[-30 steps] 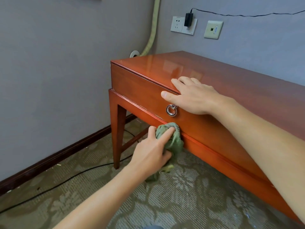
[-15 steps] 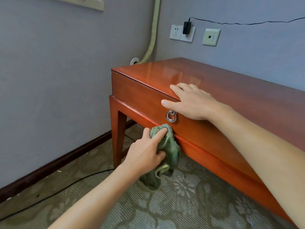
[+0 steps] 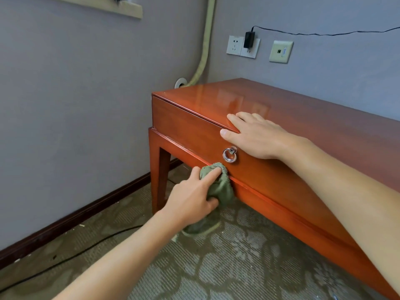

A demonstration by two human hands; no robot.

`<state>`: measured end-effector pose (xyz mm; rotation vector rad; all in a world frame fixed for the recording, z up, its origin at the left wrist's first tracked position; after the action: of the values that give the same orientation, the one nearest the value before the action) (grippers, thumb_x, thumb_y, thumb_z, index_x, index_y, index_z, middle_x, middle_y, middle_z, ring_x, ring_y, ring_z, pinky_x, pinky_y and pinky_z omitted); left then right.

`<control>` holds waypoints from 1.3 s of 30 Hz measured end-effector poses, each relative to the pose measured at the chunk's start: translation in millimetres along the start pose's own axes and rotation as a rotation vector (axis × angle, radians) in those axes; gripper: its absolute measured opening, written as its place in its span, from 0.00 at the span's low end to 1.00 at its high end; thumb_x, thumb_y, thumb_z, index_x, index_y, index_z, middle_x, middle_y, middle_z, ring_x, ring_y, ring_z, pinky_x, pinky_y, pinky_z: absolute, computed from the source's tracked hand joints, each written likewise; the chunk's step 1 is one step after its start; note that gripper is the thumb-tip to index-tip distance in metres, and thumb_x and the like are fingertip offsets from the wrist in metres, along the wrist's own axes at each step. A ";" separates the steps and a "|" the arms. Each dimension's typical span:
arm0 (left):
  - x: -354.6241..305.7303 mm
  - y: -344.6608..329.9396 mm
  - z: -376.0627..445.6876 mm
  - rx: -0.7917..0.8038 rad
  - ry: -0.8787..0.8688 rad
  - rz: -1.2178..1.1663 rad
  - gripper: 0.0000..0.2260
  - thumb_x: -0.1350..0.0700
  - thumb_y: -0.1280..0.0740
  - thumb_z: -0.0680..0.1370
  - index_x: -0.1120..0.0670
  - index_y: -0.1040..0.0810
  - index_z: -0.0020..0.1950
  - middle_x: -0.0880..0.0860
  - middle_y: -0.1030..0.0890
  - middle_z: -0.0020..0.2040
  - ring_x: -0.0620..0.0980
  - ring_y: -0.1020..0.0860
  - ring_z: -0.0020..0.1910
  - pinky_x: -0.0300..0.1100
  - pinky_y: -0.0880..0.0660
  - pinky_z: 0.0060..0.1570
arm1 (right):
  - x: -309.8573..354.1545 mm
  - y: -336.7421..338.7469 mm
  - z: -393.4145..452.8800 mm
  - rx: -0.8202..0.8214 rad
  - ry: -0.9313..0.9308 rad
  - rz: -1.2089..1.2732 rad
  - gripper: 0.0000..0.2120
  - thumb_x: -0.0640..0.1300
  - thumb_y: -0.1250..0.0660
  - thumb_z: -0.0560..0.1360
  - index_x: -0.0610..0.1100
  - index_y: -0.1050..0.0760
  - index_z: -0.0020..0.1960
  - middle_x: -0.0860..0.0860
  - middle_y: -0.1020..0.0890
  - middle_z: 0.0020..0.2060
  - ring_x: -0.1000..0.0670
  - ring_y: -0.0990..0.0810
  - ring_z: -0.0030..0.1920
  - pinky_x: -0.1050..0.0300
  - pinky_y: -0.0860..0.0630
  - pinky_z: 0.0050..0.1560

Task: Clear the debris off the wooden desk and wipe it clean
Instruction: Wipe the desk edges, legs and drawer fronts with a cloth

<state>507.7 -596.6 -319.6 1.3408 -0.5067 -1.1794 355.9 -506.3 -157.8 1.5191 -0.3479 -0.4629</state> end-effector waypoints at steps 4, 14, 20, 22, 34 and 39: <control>11.5 3.8 7.2 -0.050 0.025 0.075 0.36 0.43 0.34 0.78 0.34 0.51 0.81 0.53 0.33 0.67 0.60 0.20 0.48 0.48 0.21 0.47 | 13.0 6.5 8.3 -0.016 0.047 -0.047 0.34 0.66 0.52 0.84 0.51 0.49 0.84 0.52 0.46 0.84 0.42 0.43 0.81 0.38 0.38 0.76; 92.4 31.6 48.6 -0.117 0.353 -0.012 0.34 0.46 0.33 0.79 0.37 0.46 0.82 0.57 0.32 0.66 0.66 0.21 0.54 0.50 0.24 0.51 | 15.2 5.3 23.2 0.009 0.177 -0.005 0.39 0.72 0.45 0.80 0.60 0.57 0.85 0.54 0.53 0.85 0.47 0.53 0.84 0.37 0.50 0.82; 63.9 12.5 25.6 -0.070 0.084 0.078 0.36 0.44 0.33 0.79 0.35 0.50 0.82 0.53 0.35 0.69 0.61 0.20 0.52 0.48 0.23 0.48 | 15.6 4.4 27.2 0.015 0.176 -0.022 0.42 0.72 0.43 0.79 0.59 0.57 0.85 0.55 0.52 0.85 0.49 0.52 0.84 0.39 0.47 0.82; 84.4 19.5 37.0 -0.114 0.135 0.127 0.36 0.45 0.33 0.79 0.34 0.50 0.82 0.54 0.33 0.68 0.62 0.20 0.53 0.49 0.24 0.48 | 16.1 5.5 26.8 0.032 0.168 -0.028 0.42 0.72 0.43 0.79 0.59 0.57 0.85 0.55 0.53 0.85 0.50 0.53 0.84 0.39 0.47 0.82; 145.2 49.5 74.2 -0.117 0.406 0.046 0.34 0.46 0.33 0.80 0.38 0.46 0.82 0.58 0.33 0.71 0.65 0.22 0.58 0.50 0.24 0.50 | 54.1 3.4 95.1 0.060 0.065 0.042 0.46 0.80 0.49 0.74 0.59 0.56 0.84 0.52 0.53 0.85 0.36 0.53 0.83 0.25 0.52 0.78; 131.6 38.0 63.0 -0.126 0.284 0.165 0.34 0.46 0.34 0.80 0.39 0.49 0.82 0.56 0.33 0.69 0.63 0.21 0.55 0.47 0.29 0.46 | 51.9 0.0 98.7 0.044 0.056 0.029 0.46 0.80 0.48 0.74 0.60 0.56 0.84 0.53 0.52 0.85 0.36 0.51 0.83 0.26 0.49 0.78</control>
<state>518.6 -746.8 -312.8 1.3057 -0.3254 -0.8547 352.0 -617.7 -158.2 1.5646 -0.3380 -0.3908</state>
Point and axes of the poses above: each hand's wrist, its own z-axis towards the middle knuckle, its own y-axis out of the back of the hand, x = y × z, the point moved 1 cm from there along z, towards the middle knuckle
